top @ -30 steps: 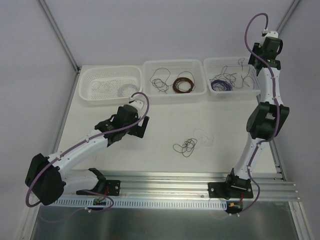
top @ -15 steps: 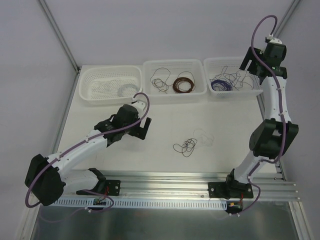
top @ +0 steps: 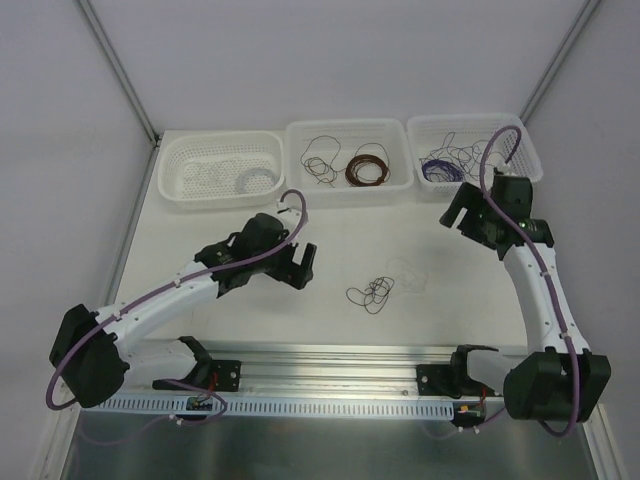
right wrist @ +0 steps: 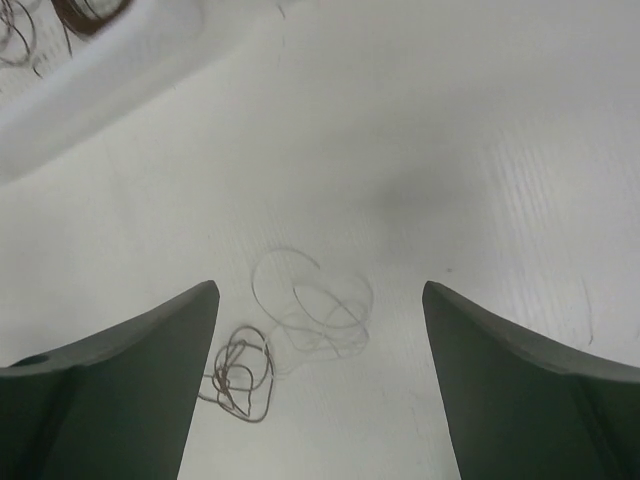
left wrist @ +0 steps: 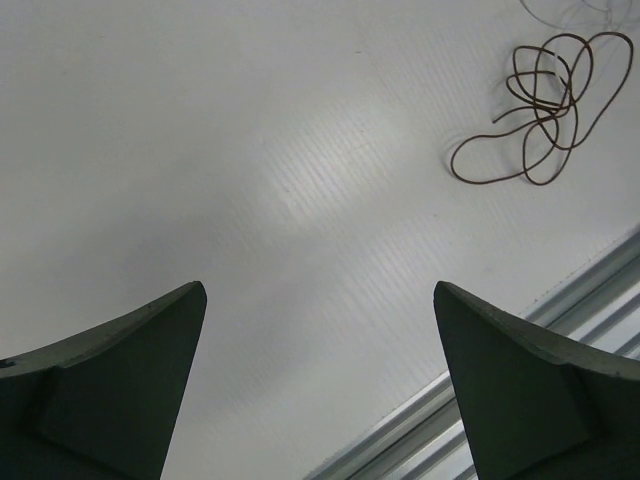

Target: Untangle the cables

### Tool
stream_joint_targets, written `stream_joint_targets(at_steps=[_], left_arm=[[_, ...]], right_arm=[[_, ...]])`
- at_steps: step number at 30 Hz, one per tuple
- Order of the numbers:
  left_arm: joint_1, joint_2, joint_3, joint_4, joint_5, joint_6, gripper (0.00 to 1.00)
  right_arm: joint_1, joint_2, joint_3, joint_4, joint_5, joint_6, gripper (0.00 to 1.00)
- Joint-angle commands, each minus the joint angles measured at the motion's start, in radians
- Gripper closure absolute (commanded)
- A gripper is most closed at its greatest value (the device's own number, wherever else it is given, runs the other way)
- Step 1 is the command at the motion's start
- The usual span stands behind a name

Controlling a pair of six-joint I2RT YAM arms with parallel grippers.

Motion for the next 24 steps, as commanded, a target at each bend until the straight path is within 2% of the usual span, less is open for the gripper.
stream_joint_targets(at_steps=[1,6,13,19,21,24], left_arm=[[-0.089,0.061,0.048,0.051,0.023,-0.073,0.01],[-0.249,0.165,0.132,0.062,-0.067,-0.086,0.01],[-0.385,0.417,0.299,0.081,-0.156,-0.034,0.03],[-0.426,0.605,0.44,0.12,-0.141,0.031,0.1],[-0.434,0.642,0.482,0.123,-0.141,0.043,0.16],[-0.434,0.704,0.522,0.124,-0.141,0.059,0.18]], right_arm=[[0.042,-0.097,-0.109,-0.029,-0.028,0.053,0.13],[0.073,-0.156,-0.29,-0.014,-0.039,0.09,0.11],[0.109,-0.183,-0.397,0.034,-0.07,0.143,0.07],[0.125,-0.191,-0.414,0.029,-0.079,0.14,0.05],[0.132,-0.2,-0.419,0.03,-0.085,0.143,0.05],[0.136,-0.208,-0.427,0.03,-0.087,0.143,0.05]])
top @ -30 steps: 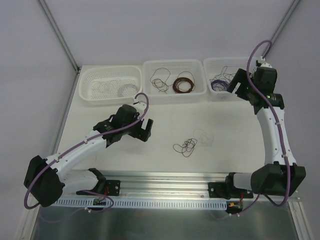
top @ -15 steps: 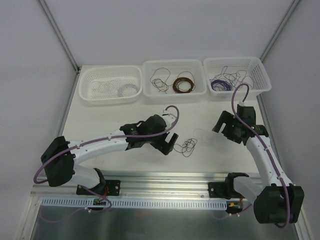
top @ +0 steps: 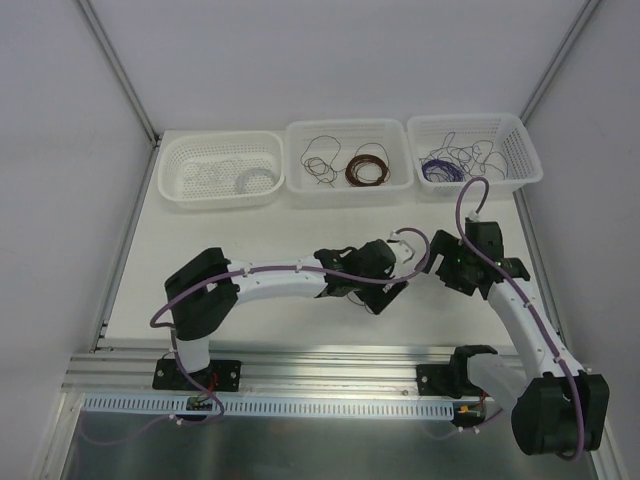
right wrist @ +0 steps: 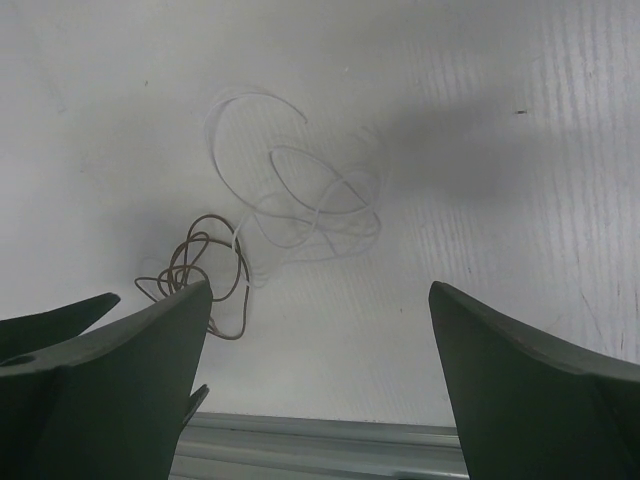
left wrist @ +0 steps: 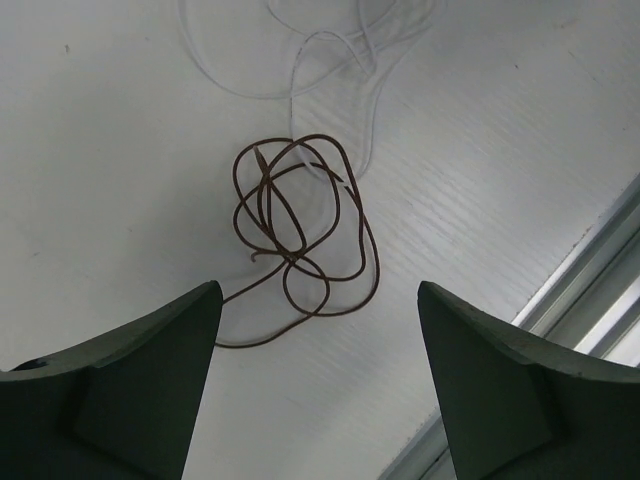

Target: Untangle the cables

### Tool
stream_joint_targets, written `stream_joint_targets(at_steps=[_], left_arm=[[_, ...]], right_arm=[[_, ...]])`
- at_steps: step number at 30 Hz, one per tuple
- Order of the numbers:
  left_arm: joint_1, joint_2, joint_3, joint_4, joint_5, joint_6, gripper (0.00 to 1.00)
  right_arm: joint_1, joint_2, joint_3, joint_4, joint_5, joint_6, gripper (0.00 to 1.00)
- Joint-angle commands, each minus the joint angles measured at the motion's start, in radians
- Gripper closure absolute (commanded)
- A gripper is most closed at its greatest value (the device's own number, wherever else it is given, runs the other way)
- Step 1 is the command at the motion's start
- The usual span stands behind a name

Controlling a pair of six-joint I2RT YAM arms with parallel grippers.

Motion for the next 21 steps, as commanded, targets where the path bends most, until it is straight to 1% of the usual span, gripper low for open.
stream_joint_targets(at_steps=[1,3,4,9,10,13,14,16,17,18,19,20,21], left_arm=[[-0.004,0.06,0.066,0.028,-0.029,0.051,0.2],[-0.004,0.095,0.085,0.026,-0.023,0.057,0.25],[-0.004,0.104,0.088,0.026,-0.018,0.059,0.29],[-0.004,0.152,0.086,0.028,-0.02,0.044,0.44],[-0.004,0.154,0.082,0.029,-0.029,0.036,0.49],[-0.004,0.155,0.068,0.028,-0.032,0.025,0.6],[-0.004,0.152,0.057,0.026,-0.034,0.022,0.67],[-0.004,0.132,0.045,0.026,-0.04,0.013,0.77],[-0.004,0.108,0.027,0.026,-0.043,0.008,0.88],[-0.004,0.095,0.016,0.028,-0.047,-0.001,0.93],[-0.004,0.082,0.005,0.026,-0.054,-0.004,0.98],[-0.004,0.069,-0.016,0.025,-0.061,-0.007,1.0],[-0.004,0.042,-0.027,0.029,-0.064,-0.01,1.0]], right_arm=[[0.013,-0.03,-0.015,0.017,-0.021,0.022,0.05],[0.016,-0.033,-0.016,0.016,-0.021,0.019,0.05],[0.018,-0.038,-0.018,0.016,-0.024,0.019,0.05],[0.023,-0.041,-0.019,0.017,-0.031,0.017,0.05],[0.026,-0.041,-0.019,0.019,-0.028,0.017,0.05],[0.03,-0.03,-0.024,0.032,-0.033,0.022,0.05],[0.035,-0.026,-0.024,0.036,-0.035,0.023,0.05],[0.047,-0.013,-0.027,0.048,-0.036,0.031,0.05],[0.061,-0.003,-0.028,0.058,-0.028,0.037,0.05],[0.069,0.002,-0.03,0.062,-0.024,0.037,0.05],[0.073,0.01,-0.033,0.066,-0.018,0.04,0.05],[0.079,0.016,-0.035,0.072,-0.013,0.043,0.05],[0.091,0.035,-0.035,0.085,-0.009,0.046,0.05]])
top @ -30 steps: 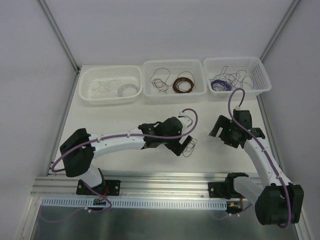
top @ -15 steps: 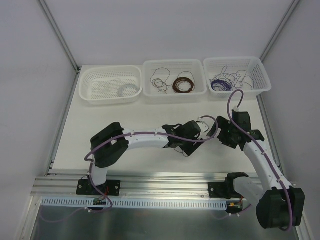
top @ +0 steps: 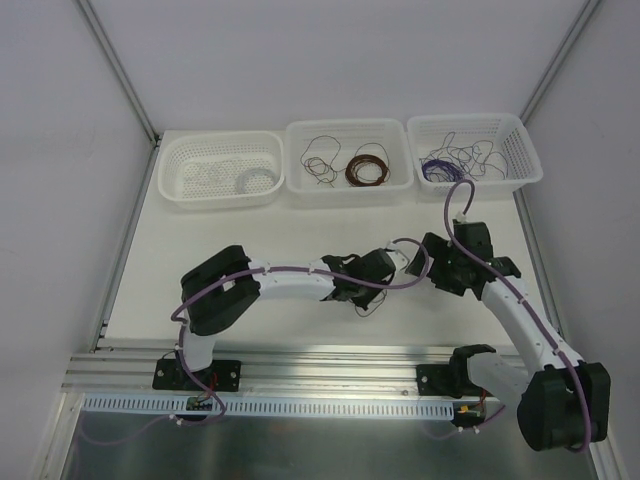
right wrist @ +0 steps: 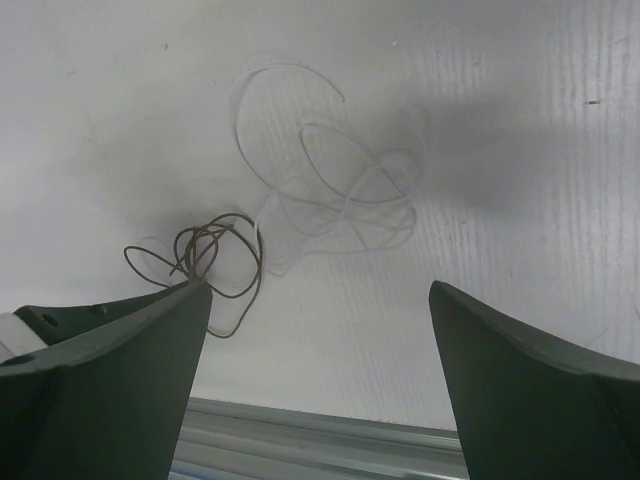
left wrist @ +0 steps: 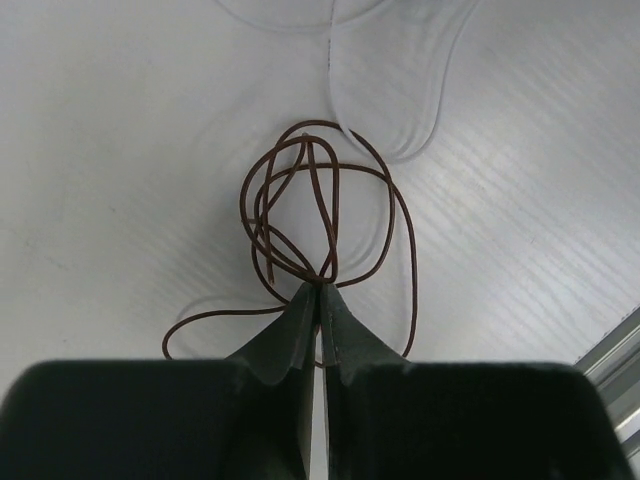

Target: Untangle the cables

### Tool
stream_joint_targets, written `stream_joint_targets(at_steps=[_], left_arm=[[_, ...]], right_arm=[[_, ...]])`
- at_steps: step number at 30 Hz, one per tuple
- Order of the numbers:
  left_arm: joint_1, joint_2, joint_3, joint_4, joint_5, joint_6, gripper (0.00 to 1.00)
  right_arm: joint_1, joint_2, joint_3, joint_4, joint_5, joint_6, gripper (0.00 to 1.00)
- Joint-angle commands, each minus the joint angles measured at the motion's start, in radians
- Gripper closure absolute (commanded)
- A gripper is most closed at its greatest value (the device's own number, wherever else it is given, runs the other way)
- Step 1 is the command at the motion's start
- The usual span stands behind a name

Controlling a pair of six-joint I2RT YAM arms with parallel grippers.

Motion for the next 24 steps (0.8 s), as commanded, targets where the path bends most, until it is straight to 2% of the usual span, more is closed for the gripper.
stream_joint_targets(at_steps=[1,12,24], left_arm=[[-0.004,-0.107,-0.05,0.0,-0.038,-0.027,1.0],[-0.003,-0.364,-0.228,0.0,-0.082,-0.088,1.0],[-0.003,-0.467,-0.268,0.0,-0.111,-0.12,1.0]], right_arm=[[0.029,0.037,-0.007,0.054,0.014,0.032,0.05],[0.133,0.207,0.008,0.097,0.091,0.058,0.08],[0.297,0.391,0.079,0.103,0.127,0.069,0.29]])
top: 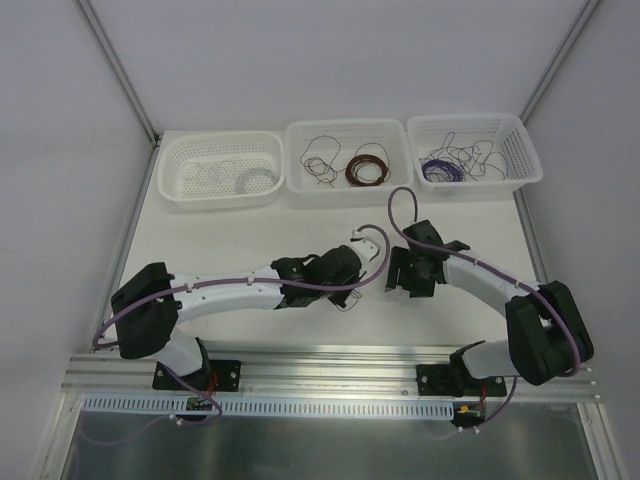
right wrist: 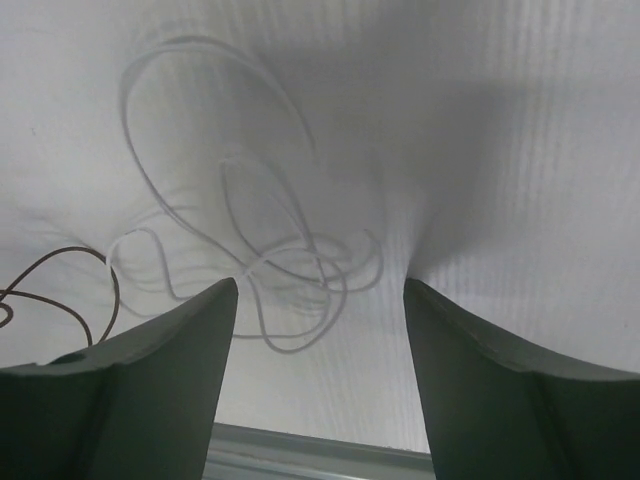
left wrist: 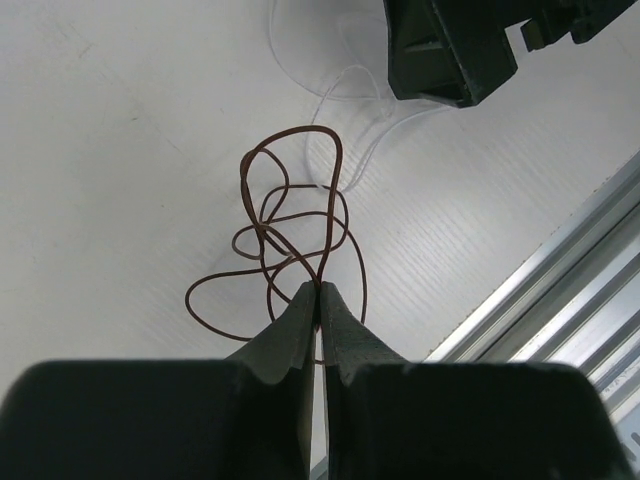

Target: Untangle the cables

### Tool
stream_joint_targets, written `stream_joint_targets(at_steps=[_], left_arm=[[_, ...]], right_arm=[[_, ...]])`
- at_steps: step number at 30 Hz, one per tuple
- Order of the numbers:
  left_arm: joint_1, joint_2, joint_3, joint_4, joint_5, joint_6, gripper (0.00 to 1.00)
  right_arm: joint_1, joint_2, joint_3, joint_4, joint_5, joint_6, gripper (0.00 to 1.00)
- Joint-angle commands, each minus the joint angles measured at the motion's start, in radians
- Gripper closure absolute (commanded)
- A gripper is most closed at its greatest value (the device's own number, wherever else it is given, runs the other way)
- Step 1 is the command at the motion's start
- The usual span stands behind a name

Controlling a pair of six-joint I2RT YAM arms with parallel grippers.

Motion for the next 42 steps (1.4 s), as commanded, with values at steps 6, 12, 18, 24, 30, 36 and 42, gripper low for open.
stream_joint_targets(at_steps=[6,12,18,24,30,36,42], left_arm=[[0.017,-0.157,-0.052,-0.008,-0.084,-0.038,1.0],[0.103,-0.324,-0.084,-0.07,-0.088,-0.052,1.0],[0.232,-0.485,-0.124,-0.154,-0.056,-0.048,1.0],[0.422,-0.619,-0.127,-0.283,-0.156,0.017,1.0],[0.714,-0.687,-0.09,-0.432,-0.22,0.026,1.0],[0.89,-0.699,-0.017,-0.45,-0.058,0.003,1.0],[0.888,-0.63,0.098,-0.415,0.123,-0.038,1.0]], right_arm=[[0.075,0.072,0.067,-0.015,0.097,0.026,0.57],[0.078,0.071,0.078,-0.055,0.148,0.014,0.96],[0.07,0.05,0.094,-0.113,0.221,-0.018,0.99],[0.006,0.004,0.087,-0.15,0.232,-0.052,0.99],[-0.096,-0.065,0.074,-0.179,0.22,-0.104,0.99],[-0.149,-0.115,0.064,-0.181,0.165,-0.134,0.99],[-0.117,-0.119,0.06,-0.13,0.011,-0.118,0.96]])
